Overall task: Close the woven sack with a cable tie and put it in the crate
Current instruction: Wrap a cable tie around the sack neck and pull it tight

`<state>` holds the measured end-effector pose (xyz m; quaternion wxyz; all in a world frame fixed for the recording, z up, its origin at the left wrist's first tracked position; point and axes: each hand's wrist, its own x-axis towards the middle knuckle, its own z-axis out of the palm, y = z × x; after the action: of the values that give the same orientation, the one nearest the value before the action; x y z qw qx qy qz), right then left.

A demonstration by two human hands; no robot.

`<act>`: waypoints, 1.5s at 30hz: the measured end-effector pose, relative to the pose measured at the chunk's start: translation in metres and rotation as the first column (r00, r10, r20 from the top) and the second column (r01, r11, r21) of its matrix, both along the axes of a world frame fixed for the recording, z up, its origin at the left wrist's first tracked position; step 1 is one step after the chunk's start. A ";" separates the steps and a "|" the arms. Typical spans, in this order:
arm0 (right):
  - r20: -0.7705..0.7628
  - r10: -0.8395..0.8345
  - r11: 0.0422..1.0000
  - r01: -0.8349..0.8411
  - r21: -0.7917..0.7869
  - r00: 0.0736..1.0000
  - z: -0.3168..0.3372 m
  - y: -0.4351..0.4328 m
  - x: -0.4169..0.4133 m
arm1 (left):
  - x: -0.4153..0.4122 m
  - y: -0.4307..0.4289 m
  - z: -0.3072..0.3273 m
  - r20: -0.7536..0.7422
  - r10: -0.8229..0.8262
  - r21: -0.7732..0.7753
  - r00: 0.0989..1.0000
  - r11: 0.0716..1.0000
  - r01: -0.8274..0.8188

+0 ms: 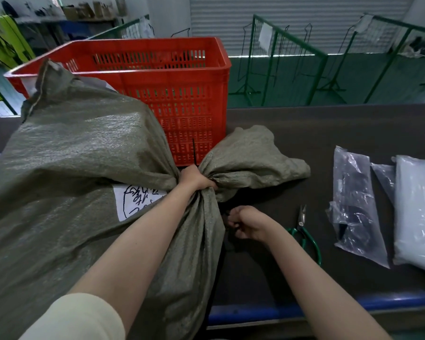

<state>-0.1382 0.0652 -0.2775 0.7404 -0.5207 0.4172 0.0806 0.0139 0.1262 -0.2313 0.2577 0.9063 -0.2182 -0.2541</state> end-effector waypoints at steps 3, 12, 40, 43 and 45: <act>0.093 -0.141 0.971 0.119 0.208 0.986 0.001 -0.001 -0.008 | -0.005 -0.002 -0.001 0.034 0.003 -0.021 0.999 1.000 -0.002; 0.199 -0.410 0.886 0.337 0.320 0.890 0.017 0.007 -0.016 | -0.009 -0.001 -0.003 0.102 0.057 -0.075 0.993 0.996 -0.049; 0.353 -0.026 0.644 0.286 -0.710 0.935 0.037 0.019 0.005 | -0.013 0.021 0.054 0.271 -0.669 0.273 0.692 0.743 0.611; 0.372 -0.046 0.677 0.303 -0.671 0.927 0.037 0.021 0.004 | -0.016 0.026 0.048 0.279 -0.747 0.280 0.604 0.665 0.692; 0.384 -0.065 0.690 0.320 -0.649 0.921 0.036 0.022 0.003 | -0.018 0.029 0.037 0.241 -0.751 0.259 0.614 0.660 0.706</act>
<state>-0.1355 0.0869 -0.2414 0.5504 -0.7204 0.3390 -0.2514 -0.0045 0.1553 -0.1942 0.0287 0.7830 -0.5892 -0.1971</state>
